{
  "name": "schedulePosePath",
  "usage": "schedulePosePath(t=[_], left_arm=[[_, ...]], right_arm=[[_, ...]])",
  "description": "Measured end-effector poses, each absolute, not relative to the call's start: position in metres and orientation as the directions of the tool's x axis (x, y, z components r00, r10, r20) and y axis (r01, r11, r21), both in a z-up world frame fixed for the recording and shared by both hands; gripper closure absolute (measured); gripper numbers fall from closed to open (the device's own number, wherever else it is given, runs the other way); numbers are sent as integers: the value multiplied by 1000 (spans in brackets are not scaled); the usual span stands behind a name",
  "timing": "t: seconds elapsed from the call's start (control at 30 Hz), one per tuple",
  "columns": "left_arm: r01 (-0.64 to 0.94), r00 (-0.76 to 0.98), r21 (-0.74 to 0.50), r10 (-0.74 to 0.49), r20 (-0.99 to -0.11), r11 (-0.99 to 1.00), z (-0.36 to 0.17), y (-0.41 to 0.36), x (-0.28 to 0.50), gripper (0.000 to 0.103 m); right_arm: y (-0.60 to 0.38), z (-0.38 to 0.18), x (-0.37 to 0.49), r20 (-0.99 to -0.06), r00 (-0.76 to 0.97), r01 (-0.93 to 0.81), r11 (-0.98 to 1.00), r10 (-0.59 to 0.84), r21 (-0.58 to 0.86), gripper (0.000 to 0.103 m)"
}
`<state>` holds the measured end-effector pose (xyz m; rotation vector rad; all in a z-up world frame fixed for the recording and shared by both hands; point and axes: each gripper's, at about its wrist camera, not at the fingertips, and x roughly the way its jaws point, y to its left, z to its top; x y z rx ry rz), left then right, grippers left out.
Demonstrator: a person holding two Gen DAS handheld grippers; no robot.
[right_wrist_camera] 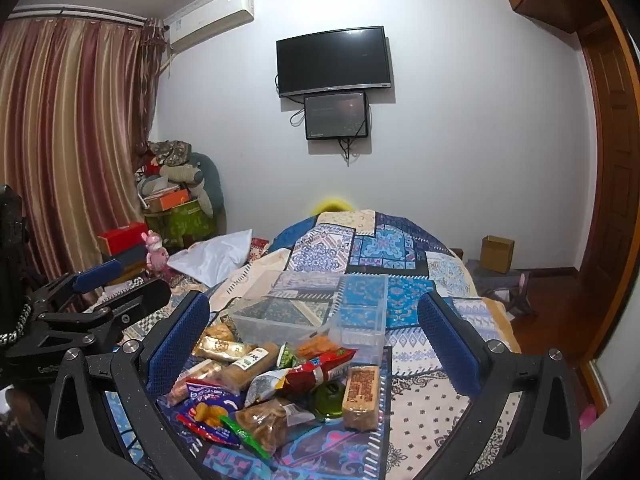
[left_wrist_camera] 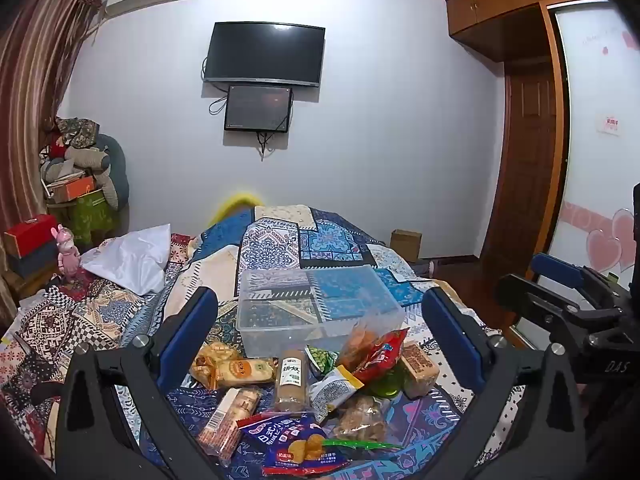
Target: Organize snacks
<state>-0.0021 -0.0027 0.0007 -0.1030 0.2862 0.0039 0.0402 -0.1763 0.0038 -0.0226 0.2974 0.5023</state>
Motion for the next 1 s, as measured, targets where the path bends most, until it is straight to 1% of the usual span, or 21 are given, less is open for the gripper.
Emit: schedulePosePath(t=[1.0], left_arm=[[-22,955,-103,-10,-297,994,-3,2,3,0]], right_arm=[[-175,3,43,-296,829,-480,875,474,59,0]])
